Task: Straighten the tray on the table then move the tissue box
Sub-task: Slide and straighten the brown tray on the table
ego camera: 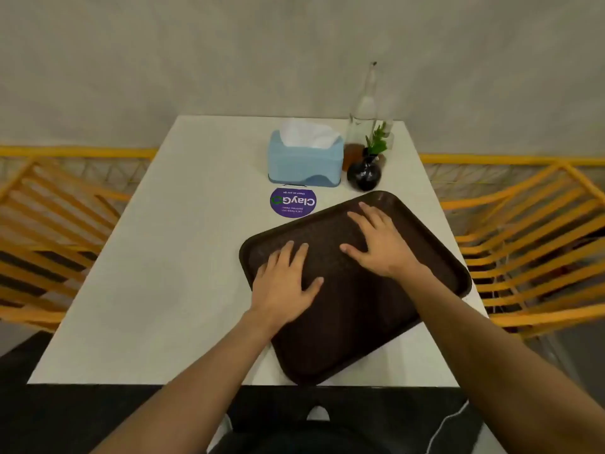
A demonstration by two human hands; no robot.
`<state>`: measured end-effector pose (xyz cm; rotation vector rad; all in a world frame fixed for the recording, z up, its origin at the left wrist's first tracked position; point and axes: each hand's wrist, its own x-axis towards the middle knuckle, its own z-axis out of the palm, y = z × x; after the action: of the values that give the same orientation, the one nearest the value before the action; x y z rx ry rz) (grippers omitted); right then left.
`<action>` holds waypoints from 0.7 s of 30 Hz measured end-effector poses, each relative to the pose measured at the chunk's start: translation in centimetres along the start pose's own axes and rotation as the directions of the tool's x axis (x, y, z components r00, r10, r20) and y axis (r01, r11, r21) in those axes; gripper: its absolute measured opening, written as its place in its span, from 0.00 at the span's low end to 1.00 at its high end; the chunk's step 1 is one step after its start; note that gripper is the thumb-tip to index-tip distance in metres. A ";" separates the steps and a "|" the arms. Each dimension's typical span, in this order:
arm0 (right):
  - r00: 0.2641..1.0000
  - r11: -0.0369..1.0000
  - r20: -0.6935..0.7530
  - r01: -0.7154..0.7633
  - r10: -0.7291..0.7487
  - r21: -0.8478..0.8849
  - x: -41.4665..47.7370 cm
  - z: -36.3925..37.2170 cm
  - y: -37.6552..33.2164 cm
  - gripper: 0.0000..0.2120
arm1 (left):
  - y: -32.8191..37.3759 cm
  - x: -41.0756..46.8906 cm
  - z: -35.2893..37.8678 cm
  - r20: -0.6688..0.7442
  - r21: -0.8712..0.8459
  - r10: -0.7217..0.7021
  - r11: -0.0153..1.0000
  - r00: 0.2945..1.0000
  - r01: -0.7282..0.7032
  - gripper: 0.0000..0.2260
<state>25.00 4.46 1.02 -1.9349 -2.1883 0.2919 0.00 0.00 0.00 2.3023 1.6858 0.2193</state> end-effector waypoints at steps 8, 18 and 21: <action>0.965 0.996 0.256 0.076 -0.063 -0.043 0.8 2.5 1.3 0.37 | 1.3 -3.3 4.3 0.042 0.087 -0.049 0.995 0.998 0.045 0.40; 0.988 0.990 0.155 0.039 -0.018 -0.136 0.1 4.7 -0.5 0.37 | -2.3 -3.3 2.8 0.084 0.122 -0.001 0.992 0.996 -0.009 0.42; 0.992 0.988 0.127 0.004 0.016 -0.155 0.0 5.3 -1.9 0.37 | -3.5 -3.7 2.1 0.090 0.126 -0.014 0.992 0.996 0.003 0.40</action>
<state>21.66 4.14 -3.53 -2.0574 -2.3506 0.2602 -3.74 -2.85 -2.89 2.3552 1.7092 0.0061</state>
